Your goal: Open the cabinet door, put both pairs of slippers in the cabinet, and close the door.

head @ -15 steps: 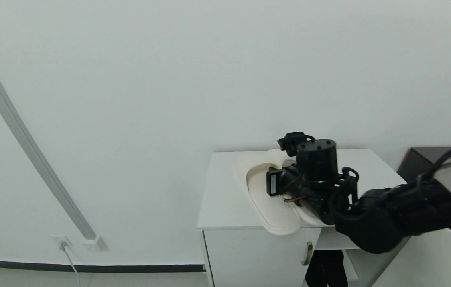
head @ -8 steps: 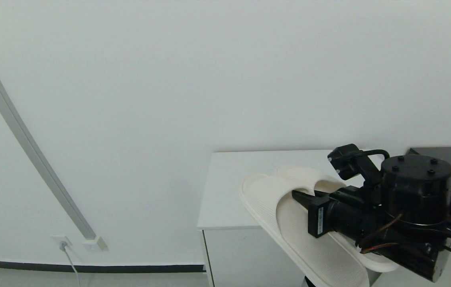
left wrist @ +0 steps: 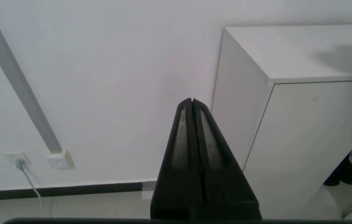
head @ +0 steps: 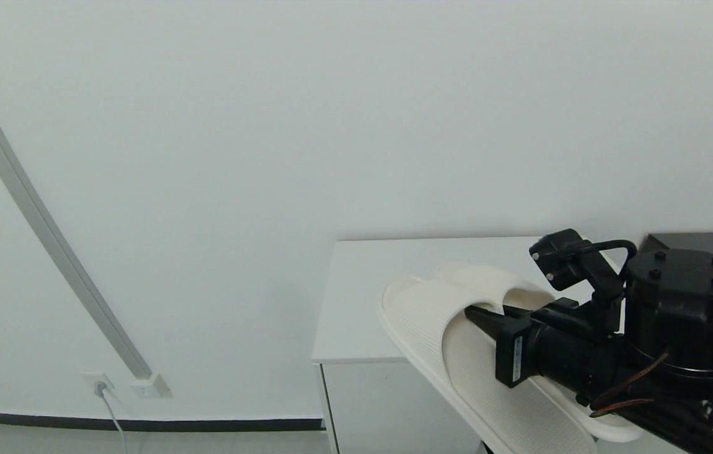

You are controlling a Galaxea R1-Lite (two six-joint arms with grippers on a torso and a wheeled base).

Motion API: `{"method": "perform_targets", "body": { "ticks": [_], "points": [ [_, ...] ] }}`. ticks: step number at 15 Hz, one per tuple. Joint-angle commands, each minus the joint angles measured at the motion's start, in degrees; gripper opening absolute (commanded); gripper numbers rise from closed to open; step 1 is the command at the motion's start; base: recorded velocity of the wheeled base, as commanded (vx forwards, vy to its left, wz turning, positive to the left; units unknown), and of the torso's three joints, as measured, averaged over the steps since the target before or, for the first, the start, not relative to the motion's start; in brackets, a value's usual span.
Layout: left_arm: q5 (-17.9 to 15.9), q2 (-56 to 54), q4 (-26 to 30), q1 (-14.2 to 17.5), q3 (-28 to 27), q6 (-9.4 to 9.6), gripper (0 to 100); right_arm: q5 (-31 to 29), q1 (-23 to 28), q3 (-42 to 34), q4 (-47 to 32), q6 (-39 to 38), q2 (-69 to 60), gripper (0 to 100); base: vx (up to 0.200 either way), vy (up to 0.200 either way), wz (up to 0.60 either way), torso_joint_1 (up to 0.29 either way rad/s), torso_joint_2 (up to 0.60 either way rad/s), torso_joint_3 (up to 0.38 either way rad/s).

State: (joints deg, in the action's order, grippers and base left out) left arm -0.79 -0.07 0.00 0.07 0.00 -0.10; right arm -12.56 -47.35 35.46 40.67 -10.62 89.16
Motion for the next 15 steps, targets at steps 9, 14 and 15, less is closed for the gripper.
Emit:
{"method": "perform_targets", "body": {
  "ticks": [9, 14, 15],
  "points": [
    [0.0, 0.1, 0.0, 0.0, 0.0, -0.08, 0, -0.3, -0.8, -1.0, 0.2, 0.0, -0.1, 0, -0.2, 0.0, 0.0, 0.0, 0.0, 0.002],
    [0.0, 0.1, 0.0, 0.0, 0.0, -0.17, 0, -0.3, -1.3, -1.2, 0.2, 0.1, 0.2, 0, 0.0, 0.0, 0.0, 0.0, 0.0, 0.0],
    [0.0, 0.1, 0.0, 0.0, 0.0, -0.17, 0, -0.3, -1.3, -1.3, 0.2, 0.2, 0.1, 0, 0.0, 0.0, 0.0, 0.0, 0.0, 0.0]
  ]
}}
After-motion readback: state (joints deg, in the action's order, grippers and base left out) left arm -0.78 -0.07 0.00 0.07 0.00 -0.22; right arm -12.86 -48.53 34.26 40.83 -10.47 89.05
